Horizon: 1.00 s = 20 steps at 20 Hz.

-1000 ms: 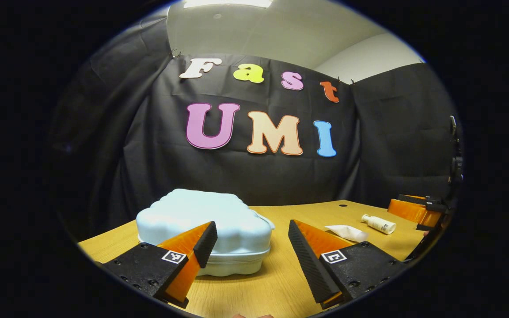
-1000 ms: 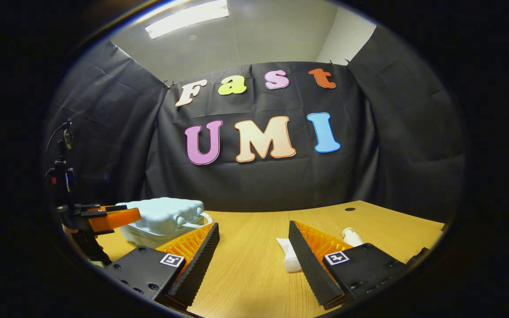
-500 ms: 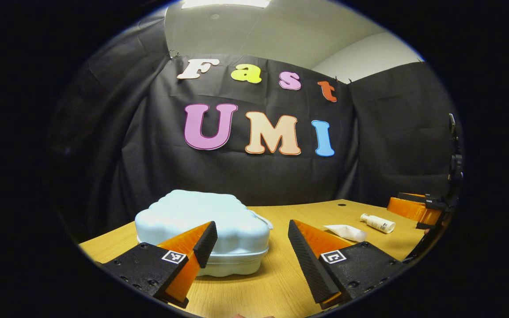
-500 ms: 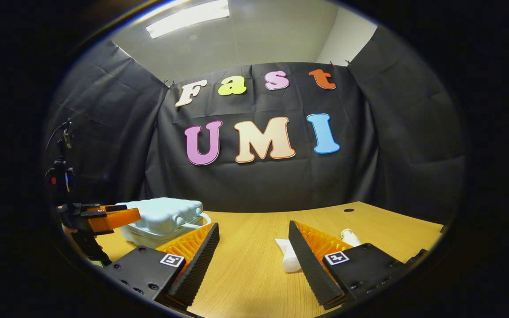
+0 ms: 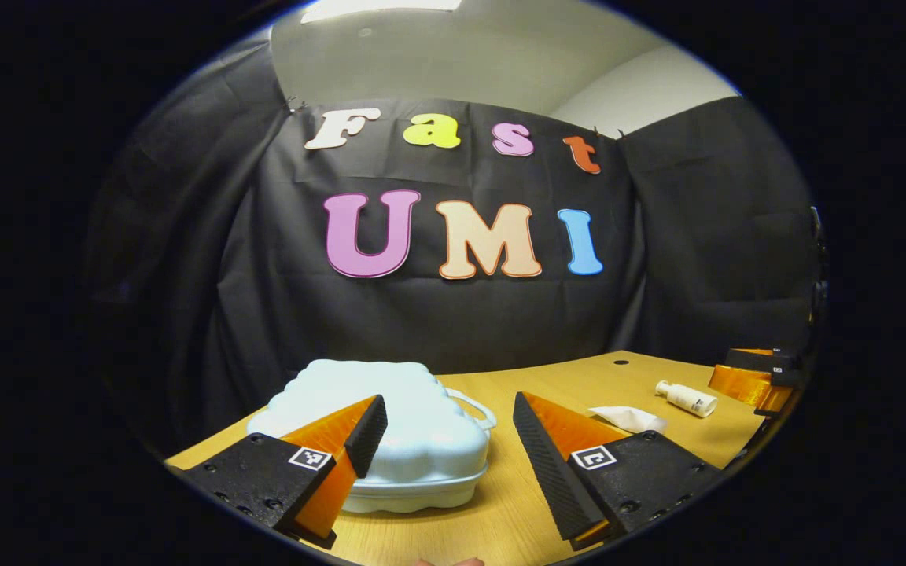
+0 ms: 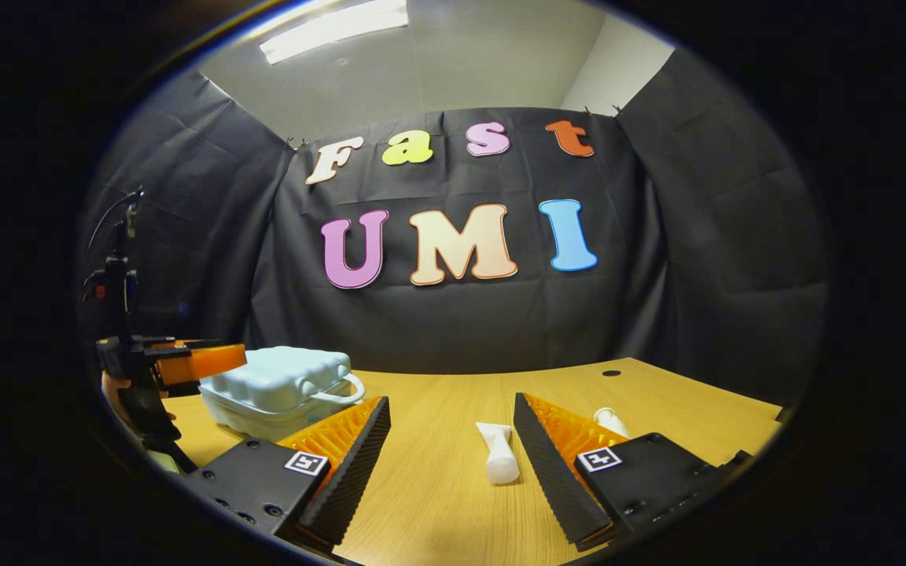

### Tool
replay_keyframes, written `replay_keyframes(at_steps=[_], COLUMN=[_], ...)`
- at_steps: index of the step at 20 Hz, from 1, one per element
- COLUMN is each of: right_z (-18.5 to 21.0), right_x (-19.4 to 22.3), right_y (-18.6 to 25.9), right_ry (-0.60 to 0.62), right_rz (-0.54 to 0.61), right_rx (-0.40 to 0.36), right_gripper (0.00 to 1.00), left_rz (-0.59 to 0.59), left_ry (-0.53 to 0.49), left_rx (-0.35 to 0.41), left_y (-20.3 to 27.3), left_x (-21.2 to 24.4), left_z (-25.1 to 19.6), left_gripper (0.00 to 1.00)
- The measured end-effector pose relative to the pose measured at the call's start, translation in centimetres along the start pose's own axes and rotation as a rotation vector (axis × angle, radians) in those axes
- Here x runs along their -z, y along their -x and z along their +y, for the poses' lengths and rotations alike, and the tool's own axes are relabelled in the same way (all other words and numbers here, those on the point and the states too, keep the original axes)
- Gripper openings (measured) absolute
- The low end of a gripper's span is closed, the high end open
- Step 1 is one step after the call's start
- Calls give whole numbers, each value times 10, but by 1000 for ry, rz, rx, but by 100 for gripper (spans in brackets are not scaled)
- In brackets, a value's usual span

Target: First open the suitcase, pack the skin care products into it, and then close the suitcase.

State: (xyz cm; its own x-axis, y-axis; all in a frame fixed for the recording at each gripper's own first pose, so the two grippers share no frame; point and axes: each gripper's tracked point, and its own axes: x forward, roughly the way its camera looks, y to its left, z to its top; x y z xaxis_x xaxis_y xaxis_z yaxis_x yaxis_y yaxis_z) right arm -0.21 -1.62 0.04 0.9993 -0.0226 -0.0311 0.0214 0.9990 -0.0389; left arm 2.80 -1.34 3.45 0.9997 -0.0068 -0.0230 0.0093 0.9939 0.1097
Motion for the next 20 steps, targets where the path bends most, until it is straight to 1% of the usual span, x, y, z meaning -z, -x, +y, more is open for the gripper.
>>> replay_keyframes(at_steps=[1, 4, 7, 9, 13, 15, 20], right_z=[-3, -13, -21, -27, -34, -39, -48], right_x=[0, 2, 1, 0, 2, 3, 2], right_y=[0, 2, 3, 3, 3, 4, 6], right_ry=[1, -2, 0, 10, 12, 8, -5], right_rz=[5, 18, 24, 26, 38, 44, 51], right_rx=[5, 22, 32, 41, 46, 54, 65], right_gripper=[99, 99, 99, 99, 99, 99, 99], left_rz=[4, 47, 151, 238, 406, 491, 681], left_ry=[-11, -10, -12, 4, 46, 68, 39], left_rx=[15, 86, 146, 169, 190, 218, 207], left_y=[-6, -33, -66, -88, -128, -138, -151], left_x=[-6, -16, -9, 0, 21, 39, 82], left_z=[-4, -25, -39, -47, -62, -73, -76], left_gripper=[93, 94, 95, 96, 96, 97, 98])
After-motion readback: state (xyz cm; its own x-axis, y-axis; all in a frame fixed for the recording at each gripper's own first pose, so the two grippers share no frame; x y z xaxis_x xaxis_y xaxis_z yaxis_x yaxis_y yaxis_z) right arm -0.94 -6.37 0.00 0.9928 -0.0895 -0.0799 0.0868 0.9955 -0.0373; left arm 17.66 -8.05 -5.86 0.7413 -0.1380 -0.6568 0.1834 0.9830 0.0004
